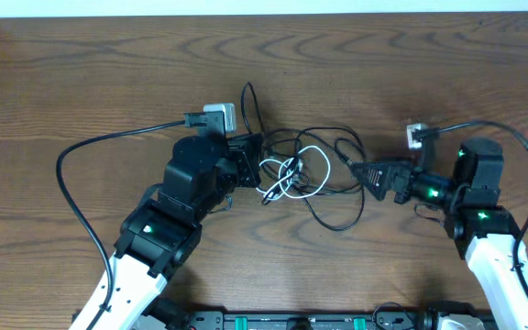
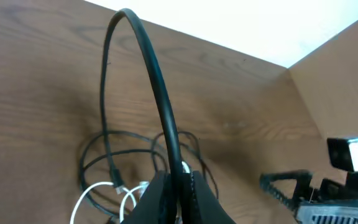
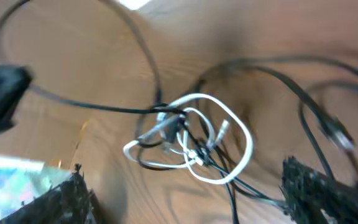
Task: Untangle cables
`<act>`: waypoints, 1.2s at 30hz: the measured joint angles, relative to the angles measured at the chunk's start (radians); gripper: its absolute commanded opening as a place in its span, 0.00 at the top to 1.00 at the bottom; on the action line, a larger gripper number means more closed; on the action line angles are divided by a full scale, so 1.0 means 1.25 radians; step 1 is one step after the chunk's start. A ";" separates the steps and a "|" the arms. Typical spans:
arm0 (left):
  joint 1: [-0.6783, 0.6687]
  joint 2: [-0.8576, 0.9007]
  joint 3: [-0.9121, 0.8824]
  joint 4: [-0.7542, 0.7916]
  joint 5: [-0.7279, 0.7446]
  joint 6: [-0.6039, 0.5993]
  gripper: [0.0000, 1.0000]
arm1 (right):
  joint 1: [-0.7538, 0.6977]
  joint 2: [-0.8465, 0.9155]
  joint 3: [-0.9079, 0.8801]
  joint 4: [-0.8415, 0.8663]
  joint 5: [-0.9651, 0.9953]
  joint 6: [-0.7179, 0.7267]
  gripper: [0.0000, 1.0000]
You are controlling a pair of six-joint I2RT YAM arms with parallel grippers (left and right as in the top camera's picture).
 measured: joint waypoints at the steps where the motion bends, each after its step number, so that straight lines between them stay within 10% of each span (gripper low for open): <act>1: 0.000 0.000 0.000 0.006 0.007 0.000 0.92 | 0.004 -0.003 0.000 0.023 -0.019 -0.011 0.09; 25: 0.000 0.000 0.000 0.026 0.036 0.000 0.92 | 0.246 0.328 -0.001 0.316 0.253 -0.175 0.48; 28: 0.000 0.000 0.000 0.026 0.036 0.000 0.92 | 0.256 0.367 -0.001 0.349 0.292 -0.150 0.61; 31: 0.000 0.000 0.000 0.026 0.036 0.000 0.92 | 0.260 0.396 -0.001 0.367 0.314 -0.133 0.99; 36: 0.000 0.000 0.000 0.026 0.036 0.000 0.92 | 0.257 0.399 -0.001 0.387 0.295 -0.101 0.99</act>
